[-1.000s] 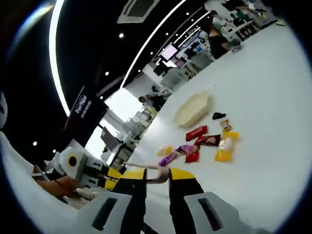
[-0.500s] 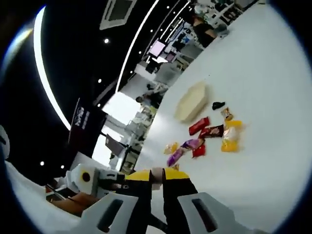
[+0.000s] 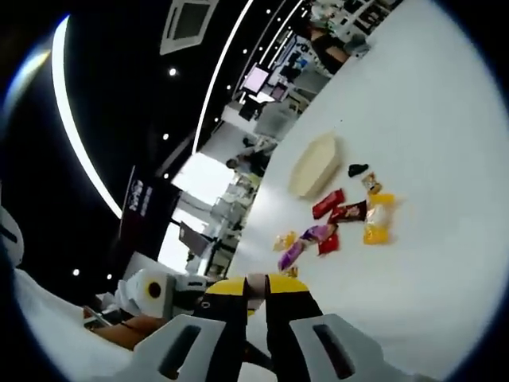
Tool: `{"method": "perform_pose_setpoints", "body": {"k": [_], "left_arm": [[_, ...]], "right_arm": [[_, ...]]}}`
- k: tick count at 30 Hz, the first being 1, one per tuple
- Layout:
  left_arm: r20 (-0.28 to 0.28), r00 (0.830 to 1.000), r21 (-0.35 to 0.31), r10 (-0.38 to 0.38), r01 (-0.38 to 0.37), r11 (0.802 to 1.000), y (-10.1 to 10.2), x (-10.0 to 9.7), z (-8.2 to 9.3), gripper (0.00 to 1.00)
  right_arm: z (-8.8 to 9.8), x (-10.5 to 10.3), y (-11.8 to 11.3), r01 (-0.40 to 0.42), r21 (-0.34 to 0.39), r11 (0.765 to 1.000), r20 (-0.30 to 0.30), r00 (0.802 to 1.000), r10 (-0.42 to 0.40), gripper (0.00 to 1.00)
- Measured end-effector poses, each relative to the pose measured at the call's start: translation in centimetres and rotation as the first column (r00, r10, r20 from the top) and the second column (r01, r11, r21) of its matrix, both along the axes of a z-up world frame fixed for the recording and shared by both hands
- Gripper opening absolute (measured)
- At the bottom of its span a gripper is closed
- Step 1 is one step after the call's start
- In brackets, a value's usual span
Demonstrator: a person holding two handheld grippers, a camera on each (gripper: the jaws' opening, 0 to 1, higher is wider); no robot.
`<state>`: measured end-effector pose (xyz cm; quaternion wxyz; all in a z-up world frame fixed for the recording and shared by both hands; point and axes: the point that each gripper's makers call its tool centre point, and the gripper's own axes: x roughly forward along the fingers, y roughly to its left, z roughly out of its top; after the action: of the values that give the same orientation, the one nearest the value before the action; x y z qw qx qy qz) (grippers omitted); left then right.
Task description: Place the target food into the container with the food tongs after gripping and lifting it, then release it inside without dropping or visibly crushing the food.
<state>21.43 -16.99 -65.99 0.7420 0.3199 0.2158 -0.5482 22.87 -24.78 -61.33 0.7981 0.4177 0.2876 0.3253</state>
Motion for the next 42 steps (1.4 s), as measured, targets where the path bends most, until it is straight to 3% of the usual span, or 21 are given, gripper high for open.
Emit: {"method": "perform_pose_setpoints", "body": {"k": [9,11,12,14,18,19,20,21,22,24,25,27,28,29,32,33,34,42], "left_arm": [[-0.012,1.000,0.052,-0.022,0.023,0.998,0.2,-0.4,-0.7,0.00],[-0.099,0.995,0.046,0.030,-0.026,0.999,0.3,-1.2,-0.7,0.00],[-0.069,0.998,0.045,0.004,0.000,0.999,0.2,-1.0,-0.3,0.00],[-0.067,0.997,0.030,-0.035,0.037,0.999,0.1,-1.5,0.2,0.00],[-0.125,0.990,0.014,-0.057,0.059,0.998,0.0,-2.2,0.9,0.00],[-0.207,0.977,-0.006,-0.047,0.046,0.999,-0.1,-3.0,1.0,0.00],[-0.234,0.971,-0.015,-0.043,0.040,0.999,0.0,-3.1,1.2,0.00],[-0.251,0.965,-0.029,-0.075,0.070,0.997,0.0,-3.4,1.6,0.00],[-0.294,0.952,-0.052,-0.081,0.068,0.996,0.0,-3.9,2.0,0.00],[-0.307,0.947,-0.059,-0.090,0.075,0.995,0.1,-3.9,2.3,0.00],[-0.313,0.943,-0.065,-0.113,0.097,0.993,0.2,-4.2,2.6,0.00],[-0.360,0.923,-0.087,-0.137,0.113,0.990,0.3,-4.8,3.2,0.00],[-0.361,0.922,-0.090,-0.140,0.116,0.989,0.3,-4.9,3.3,0.00],[-0.381,0.910,-0.103,-0.160,0.130,0.986,0.3,-5.2,3.8,0.00],[-0.402,0.898,-0.116,-0.177,0.142,0.983,0.5,-5.4,4.4,0.00],[-0.428,0.884,-0.138,-0.189,0.143,0.980,0.4,-5.7,5.0,0.00],[-0.439,0.877,-0.152,-0.195,0.141,0.978,0.5,-5.7,5.4,0.00],[-0.504,0.842,-0.199,-0.192,0.103,0.975,0.2,-5.9,6.7,0.00]], "right_arm": [[0.4,0.1,0.1,-0.004,0.011,1.000,0.014,1.000,0.004,0.06],[0.4,0.2,0.1,-0.005,0.013,1.000,0.011,1.000,0.005,0.07],[0.3,0.1,-0.1,-0.007,0.028,1.000,0.016,1.000,0.007,0.07],[0.7,0.3,-0.2,0.001,0.052,0.999,0.044,0.999,-0.004,0.08],[1.5,-0.2,0.0,-0.028,0.103,0.994,0.098,0.995,0.017,0.11],[1.9,-0.3,0.1,-0.036,0.115,0.993,0.120,0.992,0.022,0.11],[2.0,-0.4,0.1,-0.042,0.119,0.992,0.139,0.990,0.025,0.13],[2.6,-0.6,0.2,-0.061,0.108,0.992,0.208,0.977,0.037,0.16],[2.9,-0.6,0.3,-0.068,0.096,0.993,0.243,0.969,0.043,0.21],[3.3,-0.9,0.4,-0.084,0.070,0.994,0.295,0.953,0.060,0.27],[3.8,-1.1,0.5,-0.097,0.036,0.995,0.362,0.929,0.077,0.29],[4.7,-1.6,0.6,-0.109,-0.050,0.993,0.497,0.860,0.119,0.35],[4.9,-1.6,0.6,-0.110,-0.073,0.991,0.526,0.840,0.132,0.37],[5.2,-2.2,1.0,-0.139,-0.110,0.984,0.562,0.808,0.177,0.41],[6.7,-3.1,1.6,-0.209,-0.088,0.974,0.605,0.765,0.219,0.48],[6.9,-3.1,1.6,-0.212,-0.088,0.973,0.612,0.760,0.221,0.49],[7.3,-3.2,1.8,-0.221,-0.094,0.971,0.639,0.734,0.229,0.49],[7.4,-3.4,2.9,-0.275,-0.087,0.957,0.656,0.708,0.263,0.51]]}}
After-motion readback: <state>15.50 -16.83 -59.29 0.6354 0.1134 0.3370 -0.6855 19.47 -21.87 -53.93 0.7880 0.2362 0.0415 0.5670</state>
